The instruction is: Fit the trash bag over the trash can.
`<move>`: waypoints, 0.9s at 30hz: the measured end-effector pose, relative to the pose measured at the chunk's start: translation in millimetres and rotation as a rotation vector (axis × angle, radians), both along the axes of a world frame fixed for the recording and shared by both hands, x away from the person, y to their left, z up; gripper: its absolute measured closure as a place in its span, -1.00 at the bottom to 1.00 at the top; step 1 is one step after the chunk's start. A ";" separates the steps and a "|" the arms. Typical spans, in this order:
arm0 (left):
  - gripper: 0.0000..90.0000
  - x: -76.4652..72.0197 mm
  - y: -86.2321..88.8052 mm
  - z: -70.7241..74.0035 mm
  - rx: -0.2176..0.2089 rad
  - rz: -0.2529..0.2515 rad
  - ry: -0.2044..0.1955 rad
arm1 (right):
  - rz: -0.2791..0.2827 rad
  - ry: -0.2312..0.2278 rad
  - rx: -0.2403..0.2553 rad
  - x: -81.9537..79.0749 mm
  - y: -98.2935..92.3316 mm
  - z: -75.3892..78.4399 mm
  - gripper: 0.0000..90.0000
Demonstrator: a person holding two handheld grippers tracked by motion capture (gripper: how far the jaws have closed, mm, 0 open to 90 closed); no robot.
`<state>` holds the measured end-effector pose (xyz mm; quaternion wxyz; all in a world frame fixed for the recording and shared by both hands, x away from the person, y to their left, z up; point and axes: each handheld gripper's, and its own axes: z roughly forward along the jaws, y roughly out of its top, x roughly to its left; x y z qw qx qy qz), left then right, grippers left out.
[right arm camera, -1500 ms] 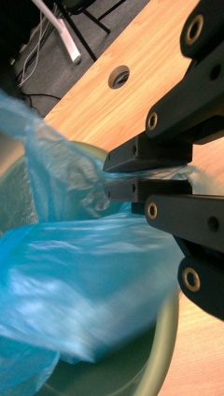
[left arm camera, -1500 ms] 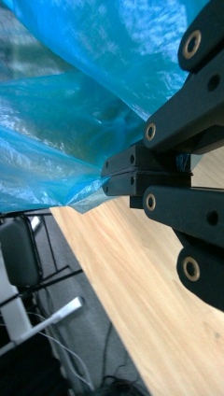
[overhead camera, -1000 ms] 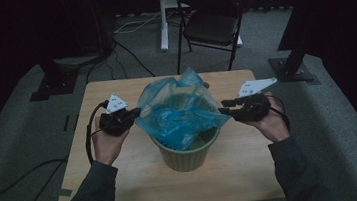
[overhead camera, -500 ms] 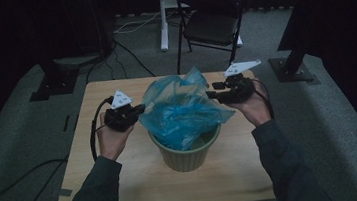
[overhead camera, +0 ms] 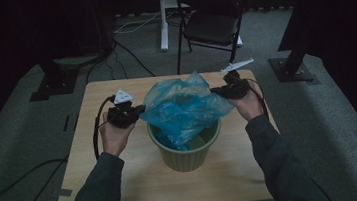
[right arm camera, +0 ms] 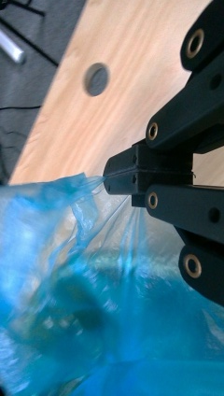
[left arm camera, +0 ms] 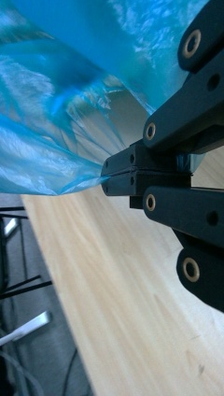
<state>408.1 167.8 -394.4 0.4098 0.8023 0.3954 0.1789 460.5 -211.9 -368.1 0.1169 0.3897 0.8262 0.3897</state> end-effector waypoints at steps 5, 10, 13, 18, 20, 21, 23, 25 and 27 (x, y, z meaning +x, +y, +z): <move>0.99 2.7 3.2 -14.8 -0.001 -0.003 0.058 | -0.001 0.046 -0.022 -2.7 -6.9 -16.0 1.00; 0.99 -8.0 11.4 -22.8 -0.007 -0.015 0.075 | 0.036 0.053 -0.008 -19.3 -17.9 -25.7 1.00; 0.99 -18.3 16.7 -24.7 -0.030 -0.026 0.076 | 0.062 0.040 0.011 -31.7 -26.2 -25.9 1.00; 0.98 -36.5 24.9 -19.2 -0.100 -0.047 0.056 | 0.092 0.003 0.037 -51.3 -35.5 -18.7 1.00; 0.97 -43.6 24.2 -16.7 -0.103 -0.056 0.043 | 0.108 -0.006 0.037 -58.1 -34.7 -16.8 1.00; 0.96 -46.9 23.9 -15.7 -0.111 -0.062 0.041 | 0.119 -0.007 0.036 -61.5 -33.4 -16.9 1.00; 0.95 -53.4 22.9 -15.1 -0.136 -0.077 0.047 | 0.147 0.000 0.028 -67.6 -30.0 -19.4 1.00; 0.94 -59.1 17.1 -17.7 -0.133 -0.101 0.056 | 0.171 0.005 0.014 -73.7 -25.5 -23.3 1.00; 0.92 -62.5 10.1 -20.8 -0.114 -0.121 0.061 | 0.190 0.008 0.015 -78.1 -20.7 -27.3 1.00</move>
